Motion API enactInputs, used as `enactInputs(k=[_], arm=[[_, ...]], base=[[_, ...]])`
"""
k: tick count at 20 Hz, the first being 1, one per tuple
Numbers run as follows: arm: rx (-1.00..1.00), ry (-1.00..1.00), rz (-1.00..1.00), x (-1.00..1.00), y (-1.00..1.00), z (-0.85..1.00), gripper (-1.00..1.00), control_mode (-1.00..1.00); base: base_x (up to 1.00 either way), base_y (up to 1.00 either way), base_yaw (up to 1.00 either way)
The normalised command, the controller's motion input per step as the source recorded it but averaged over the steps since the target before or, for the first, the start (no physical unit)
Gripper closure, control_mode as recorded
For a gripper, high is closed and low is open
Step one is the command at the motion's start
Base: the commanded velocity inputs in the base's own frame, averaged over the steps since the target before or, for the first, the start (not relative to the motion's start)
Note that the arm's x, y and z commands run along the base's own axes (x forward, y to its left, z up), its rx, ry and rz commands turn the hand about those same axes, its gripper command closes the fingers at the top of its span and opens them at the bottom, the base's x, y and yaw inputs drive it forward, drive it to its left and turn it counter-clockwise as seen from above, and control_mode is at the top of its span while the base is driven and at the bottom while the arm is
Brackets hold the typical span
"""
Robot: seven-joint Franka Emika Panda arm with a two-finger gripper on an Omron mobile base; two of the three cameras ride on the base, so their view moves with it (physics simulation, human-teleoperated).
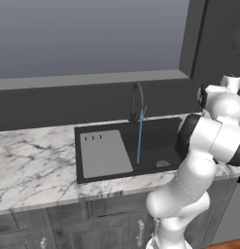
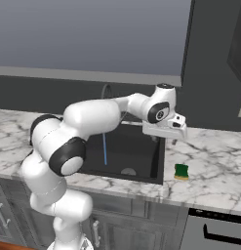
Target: Soak the sponge with water for a few seconds and then drop it inside the sink.
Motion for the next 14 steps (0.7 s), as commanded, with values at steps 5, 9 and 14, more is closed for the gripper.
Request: enactInputs(k=[5, 9, 14], arm=[[0.03, 0.0, 0.0, 0.0, -0.28, -0.39, -1.0, -1.0], [0.02, 0.0, 0.0, 0.0, -0.21, -0.51, -1.0, -1.0], [0.0, 0.0, 0.0, 0.0, -0.07, -0.39, -1.0, -1.0]], base=[[0.0, 0.0, 0.0], [0.0, 0.0, 0.0], [0.0, 0.0, 0.0]])
